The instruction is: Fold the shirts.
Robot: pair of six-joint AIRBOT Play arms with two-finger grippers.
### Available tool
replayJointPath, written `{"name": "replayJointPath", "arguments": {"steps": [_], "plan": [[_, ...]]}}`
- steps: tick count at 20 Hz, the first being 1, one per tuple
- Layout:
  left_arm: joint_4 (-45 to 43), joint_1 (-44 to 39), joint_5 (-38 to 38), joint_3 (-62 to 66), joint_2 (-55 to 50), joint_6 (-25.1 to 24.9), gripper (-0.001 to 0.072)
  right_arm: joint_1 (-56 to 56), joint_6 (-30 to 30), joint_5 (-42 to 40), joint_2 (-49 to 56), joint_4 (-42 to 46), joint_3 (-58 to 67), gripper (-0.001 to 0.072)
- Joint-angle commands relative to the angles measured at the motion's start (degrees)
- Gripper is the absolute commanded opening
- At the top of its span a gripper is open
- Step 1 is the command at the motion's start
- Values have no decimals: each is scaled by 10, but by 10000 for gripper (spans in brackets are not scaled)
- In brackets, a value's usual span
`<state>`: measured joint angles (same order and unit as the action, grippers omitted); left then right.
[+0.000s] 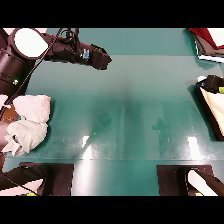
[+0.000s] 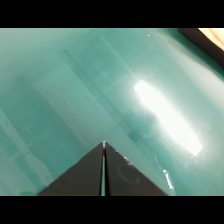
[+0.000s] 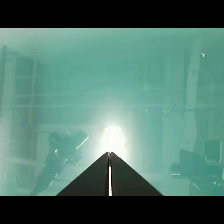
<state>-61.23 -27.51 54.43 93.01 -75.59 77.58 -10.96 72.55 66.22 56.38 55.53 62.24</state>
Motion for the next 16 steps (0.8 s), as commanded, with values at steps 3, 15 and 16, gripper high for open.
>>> {"name": "replayJointPath", "arguments": {"steps": [3, 15, 16], "plan": [[0, 0, 0, 0, 1, 0, 22, 1, 0, -2, 0, 0, 0, 13], [-20, 12, -6, 11, 5, 4, 77, 1, 0, 37, 0, 0, 0, 13], [-61, 28, 50, 26, 9, 23, 317, 1, 0, 37, 0, 0, 0, 13]]}}
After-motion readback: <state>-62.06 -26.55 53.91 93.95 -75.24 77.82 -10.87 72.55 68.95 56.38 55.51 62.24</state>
